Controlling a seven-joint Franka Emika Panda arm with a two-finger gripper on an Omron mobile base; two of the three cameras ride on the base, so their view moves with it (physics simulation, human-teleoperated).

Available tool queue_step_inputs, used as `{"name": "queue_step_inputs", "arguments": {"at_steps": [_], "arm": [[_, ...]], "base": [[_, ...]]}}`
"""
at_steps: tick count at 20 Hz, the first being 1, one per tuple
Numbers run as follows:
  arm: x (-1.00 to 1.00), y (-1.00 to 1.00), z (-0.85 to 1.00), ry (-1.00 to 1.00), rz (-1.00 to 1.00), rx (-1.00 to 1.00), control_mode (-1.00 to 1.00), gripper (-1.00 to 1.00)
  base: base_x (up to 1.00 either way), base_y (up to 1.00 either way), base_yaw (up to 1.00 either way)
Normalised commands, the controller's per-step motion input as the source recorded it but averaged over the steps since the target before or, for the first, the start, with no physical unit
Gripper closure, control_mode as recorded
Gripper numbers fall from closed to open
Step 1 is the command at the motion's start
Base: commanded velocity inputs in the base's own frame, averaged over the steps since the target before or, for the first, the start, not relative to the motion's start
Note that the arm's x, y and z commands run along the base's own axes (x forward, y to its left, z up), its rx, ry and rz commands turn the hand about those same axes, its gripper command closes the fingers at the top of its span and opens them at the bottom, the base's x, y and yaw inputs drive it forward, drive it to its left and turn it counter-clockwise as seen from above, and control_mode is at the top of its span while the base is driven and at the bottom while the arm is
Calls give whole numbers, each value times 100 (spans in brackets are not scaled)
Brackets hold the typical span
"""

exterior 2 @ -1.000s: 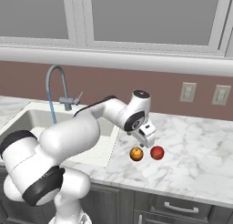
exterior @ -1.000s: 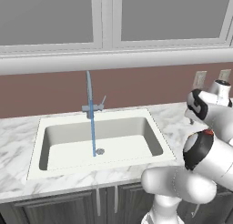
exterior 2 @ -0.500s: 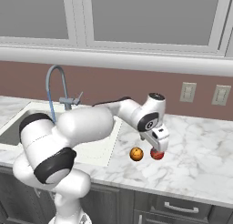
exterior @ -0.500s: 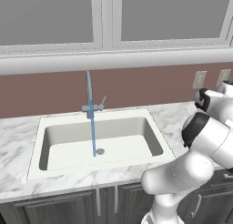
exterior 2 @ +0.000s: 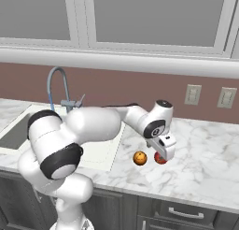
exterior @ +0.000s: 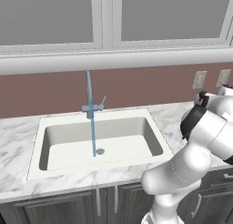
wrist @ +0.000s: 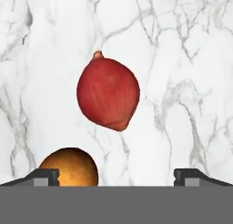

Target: Turn on the sink faucet. Then move the onion from the counter to the sink. Turn off the sink. Move the vegetable from the sink to the pot next to the stove. Finally move the pot to the front left burner.

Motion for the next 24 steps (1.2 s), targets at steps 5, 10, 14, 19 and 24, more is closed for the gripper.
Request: {"name": "queue_step_inputs", "arguments": {"at_steps": [5,10,14,19,24], "arm": [[19,-12,-19,6,0,0,-100,-100],[20,-12,-13,8,0,0,-100,-100],[14,-16,-10,9,0,0,-100,-100],[14,-8,-2,5,0,0,-100,-100],[7,-6,-6,4,0,0,-100,-100]], "base": [[0,0,0],[0,0,0],[0,0,0],[0,0,0],[0,0,0]]}}
